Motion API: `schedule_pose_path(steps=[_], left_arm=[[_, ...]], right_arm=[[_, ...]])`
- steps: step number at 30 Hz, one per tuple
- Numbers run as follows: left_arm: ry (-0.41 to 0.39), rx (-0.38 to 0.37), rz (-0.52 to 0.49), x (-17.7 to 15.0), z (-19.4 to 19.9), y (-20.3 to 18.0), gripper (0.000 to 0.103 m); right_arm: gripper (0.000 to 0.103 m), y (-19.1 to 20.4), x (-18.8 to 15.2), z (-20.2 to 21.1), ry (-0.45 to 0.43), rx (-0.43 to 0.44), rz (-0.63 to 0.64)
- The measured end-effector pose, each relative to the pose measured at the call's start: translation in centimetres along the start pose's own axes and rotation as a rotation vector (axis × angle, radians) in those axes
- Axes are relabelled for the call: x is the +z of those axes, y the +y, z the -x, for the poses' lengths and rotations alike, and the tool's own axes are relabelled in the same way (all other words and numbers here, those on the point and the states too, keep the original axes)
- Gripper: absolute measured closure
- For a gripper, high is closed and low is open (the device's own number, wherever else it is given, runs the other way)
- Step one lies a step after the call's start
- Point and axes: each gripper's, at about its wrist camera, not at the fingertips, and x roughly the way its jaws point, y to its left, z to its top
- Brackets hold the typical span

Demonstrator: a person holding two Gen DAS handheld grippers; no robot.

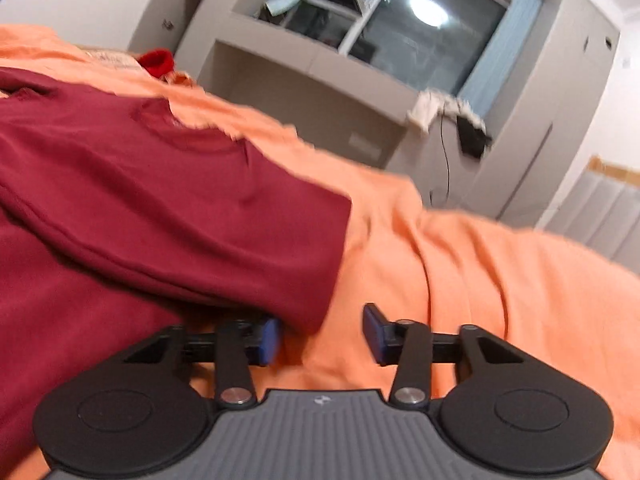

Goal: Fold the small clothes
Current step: 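Withdraw the right gripper away from the shirt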

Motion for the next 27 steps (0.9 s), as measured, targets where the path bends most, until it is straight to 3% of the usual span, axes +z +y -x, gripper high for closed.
schedule_pose_path(steps=[1, 3, 6, 9, 14, 17, 18, 24, 27], left_arm=[[-0.001, -0.002, 0.001, 0.0, 0.0, 0.0, 0.001], [-0.002, -0.004, 0.001, 0.1, 0.1, 0.1, 0.001], [-0.010, -0.008, -0.012, 0.0, 0.3, -0.2, 0.001], [-0.018, -0.017, -0.049, -0.2, 0.7, -0.8, 0.001], [-0.025, -0.003, -0.108, -0.5, 1.0, -1.6, 0.001], [-0.023, -0.015, -0.098, -0.5, 1.0, -1.4, 0.001], [-0.022, -0.016, -0.097, -0.6, 1.0, -1.4, 0.001], [-0.023, -0.007, -0.112, -0.7, 0.9, -1.5, 0.001], [-0.023, -0.008, -0.114, -0.7, 0.9, -1.6, 0.001]], right_arm=[[0.092, 0.0, 0.2, 0.1, 0.002, -0.002, -0.009], [0.096, -1.0, 0.9, 0.4, 0.014, -0.020, -0.066], [0.097, -2.8, 0.6, 0.9, 0.050, -0.007, -0.181], [0.097, -2.5, -0.5, 0.0, 0.117, 0.011, -0.183], [0.091, -2.8, -0.3, 0.6, 0.147, 0.039, -0.190], [0.055, -3.9, 0.2, 2.3, 0.139, 0.041, -0.207], [0.047, -4.4, 0.4, 3.0, 0.120, 0.036, -0.217], [0.031, -6.0, 2.2, 3.4, 0.055, -0.009, -0.266], [0.026, -5.6, 3.7, 1.1, 0.027, 0.045, -0.312]])
